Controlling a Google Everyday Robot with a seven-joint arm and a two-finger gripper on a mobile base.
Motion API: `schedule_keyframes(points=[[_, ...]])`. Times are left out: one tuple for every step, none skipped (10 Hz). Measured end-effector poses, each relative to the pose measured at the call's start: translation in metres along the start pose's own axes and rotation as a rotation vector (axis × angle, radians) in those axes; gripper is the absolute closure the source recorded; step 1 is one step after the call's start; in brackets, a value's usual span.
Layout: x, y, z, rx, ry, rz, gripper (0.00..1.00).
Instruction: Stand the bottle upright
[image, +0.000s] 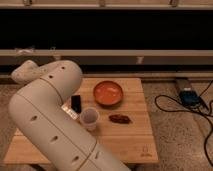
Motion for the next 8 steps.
schedule_keyframes(points=[[-0.008, -0.001, -0.006, 0.007, -0.035, 0.0, 1.0], [-0.017, -0.003, -0.014, 0.013, -0.075, 0.0, 1.0], [-0.022, -0.004, -0.019, 0.012, -0.103, -0.004, 1.0], [-0.029, -0.005, -0.025, 0.01, -0.139, -0.012, 1.0], [-0.036, -0.008, -0.031, 0.005, -0.175, -0.021, 1.0], [-0.046, -0.007, -0.04, -0.001, -0.225, -0.039, 1.0], [-0.05, -0.009, -0.047, -0.005, -0.265, -0.052, 1.0], [-0.051, -0.011, -0.054, -0.006, -0.301, -0.067, 1.0]])
